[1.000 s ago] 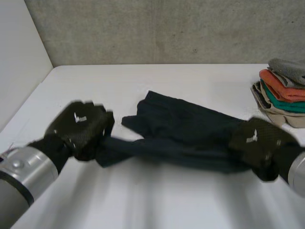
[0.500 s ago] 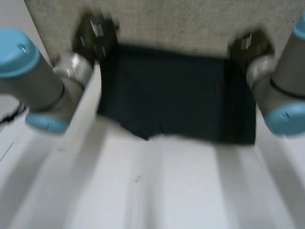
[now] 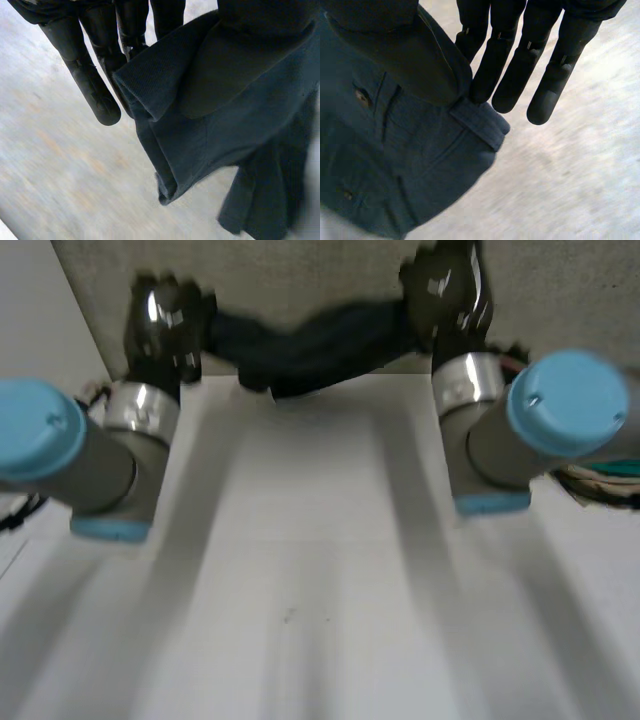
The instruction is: Fold the laundry.
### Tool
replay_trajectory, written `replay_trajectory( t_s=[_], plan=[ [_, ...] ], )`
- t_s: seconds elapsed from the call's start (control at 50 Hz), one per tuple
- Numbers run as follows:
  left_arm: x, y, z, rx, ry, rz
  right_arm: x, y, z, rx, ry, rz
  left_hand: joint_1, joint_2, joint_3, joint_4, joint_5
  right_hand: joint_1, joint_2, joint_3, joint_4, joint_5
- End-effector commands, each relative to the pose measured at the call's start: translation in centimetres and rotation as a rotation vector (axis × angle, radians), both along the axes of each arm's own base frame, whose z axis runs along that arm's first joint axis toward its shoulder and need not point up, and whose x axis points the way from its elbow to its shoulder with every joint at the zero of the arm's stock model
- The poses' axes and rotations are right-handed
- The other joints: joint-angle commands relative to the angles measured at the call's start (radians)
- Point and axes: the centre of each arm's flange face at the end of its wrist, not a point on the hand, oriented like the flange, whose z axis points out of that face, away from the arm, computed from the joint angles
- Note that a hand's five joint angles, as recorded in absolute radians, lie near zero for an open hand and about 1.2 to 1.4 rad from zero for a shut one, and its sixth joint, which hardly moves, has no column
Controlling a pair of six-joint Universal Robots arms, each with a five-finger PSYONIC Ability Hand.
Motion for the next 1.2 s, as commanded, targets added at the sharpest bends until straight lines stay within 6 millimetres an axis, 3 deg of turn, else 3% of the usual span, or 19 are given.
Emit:
replay_trajectory(
  t_s=[0.02,0.08,0.16,0.26,0.38,0.46,0.48,0.5,0.56,0.58,0.64,0.7,0.78,0.86,0.88,0.94,0.96,1.14,1.2],
  plan=[
    [1.3,4.3,-7.5,0.256,-0.111,-0.015,-1.6,1.5,-9.8,0.292,0.161,-0.008,0.225,0.197,0.199,0.192,0.213,0.275,0.207,0.207,0.197,0.198],
    [1.9,6.5,-9.8,0.362,-0.161,-0.024,-2.3,2.6,-11.6,0.374,0.207,-0.009,0.225,0.197,0.199,0.192,0.213,0.275,0.207,0.207,0.197,0.198],
    [2.6,9.2,-10.2,0.447,-0.201,-0.036,-3.6,5.2,-13.7,0.508,0.301,-0.008,0.225,0.197,0.199,0.192,0.213,0.275,0.207,0.207,0.197,0.198],
    [3.9,12.1,-8.6,0.526,-0.228,-0.035,-5.1,7.8,-10.7,0.562,0.331,-0.007,0.225,0.197,0.199,0.192,0.213,0.275,0.207,0.207,0.197,0.198],
    [5.1,15.1,-6.6,0.61,-0.272,-0.042,-7.2,11.2,-8.9,0.705,0.424,-0.01,0.225,0.197,0.199,0.192,0.213,0.275,0.207,0.207,0.197,0.198],
    [5.9,18.4,-5.4,0.712,-0.337,-0.069,-9.6,15.1,-7.7,0.865,0.564,-0.012,0.225,0.197,0.199,0.192,0.213,0.275,0.207,0.207,0.197,0.198],
    [6.1,19.3,-5.2,0.745,-0.356,-0.076,-10.7,16.9,-7.5,0.931,0.642,-0.007,0.225,0.197,0.199,0.192,0.213,0.275,0.207,0.207,0.197,0.198],
    [6.6,20.9,-5.1,0.815,-0.397,-0.093,-11.2,17.8,-7.5,0.959,0.683,-0.001,0.225,0.197,0.199,0.192,0.213,0.275,0.207,0.207,0.197,0.198],
    [7.2,23.2,-5.0,0.922,-0.459,-0.119,-12.7,20.3,-7.1,1.018,0.786,0.015,0.225,0.197,0.199,0.192,0.213,0.275,0.207,0.207,0.197,0.198],
    [7.3,24.5,-4.9,0.972,-0.497,-0.149,-12.9,20.6,-7.0,1.01,0.792,0.017,0.225,0.197,0.199,0.192,0.213,0.275,0.207,0.207,0.197,0.198],
    [6.7,25.2,-4.5,0.958,-0.519,-0.208,-13.0,20.8,-6.8,0.978,0.789,0.018,0.225,0.197,0.199,0.192,0.213,0.275,0.207,0.207,0.197,0.198],
    [5.8,23.9,-4.0,0.858,-0.493,-0.219,-12.7,19.4,-6.5,0.917,0.73,-0.007,0.225,0.197,0.199,0.192,0.213,0.275,0.207,0.207,0.197,0.198],
    [3.4,20.2,-4.1,0.658,-0.443,-0.219,-11.8,16.6,-7.0,0.837,0.625,-0.043,0.225,0.197,0.199,0.192,0.213,0.275,0.207,0.207,0.197,0.198],
    [0.9,15.6,-4.1,0.449,-0.388,-0.2,-10.6,13.4,-8.5,0.791,0.555,-0.094,0.225,0.197,0.199,0.192,0.213,0.275,0.207,0.207,0.197,0.198],
    [-0.1,13.7,-4.3,0.378,-0.37,-0.189,-10.4,12.8,-8.6,0.776,0.542,-0.111,0.225,0.197,0.199,0.192,0.213,0.275,0.207,0.207,0.197,0.198],
    [-1.6,10.6,-4.9,0.298,-0.348,-0.169,-10.0,11.0,-8.6,0.724,0.501,-0.164,0.225,0.197,0.199,0.192,0.213,0.275,0.207,0.207,0.197,0.198],
    [-2.4,8.5,-5.3,0.256,-0.334,-0.155,-9.8,10.5,-8.3,0.701,0.484,-0.173,0.225,0.197,0.199,0.192,0.213,0.275,0.207,0.207,0.197,0.198],
    [-6.6,0.7,-9.4,0.199,-0.312,-0.139,-6.8,4.3,-9.0,0.484,0.359,-0.199,0.225,0.197,0.199,0.192,0.213,0.275,0.207,0.207,0.197,0.198],
    [-7.3,-1.9,-10.4,0.165,-0.297,-0.124,-5.7,2.3,-10.3,0.436,0.335,-0.198,0.225,0.197,0.199,0.192,0.213,0.275,0.207,0.207,0.197,0.198]
  ],
)
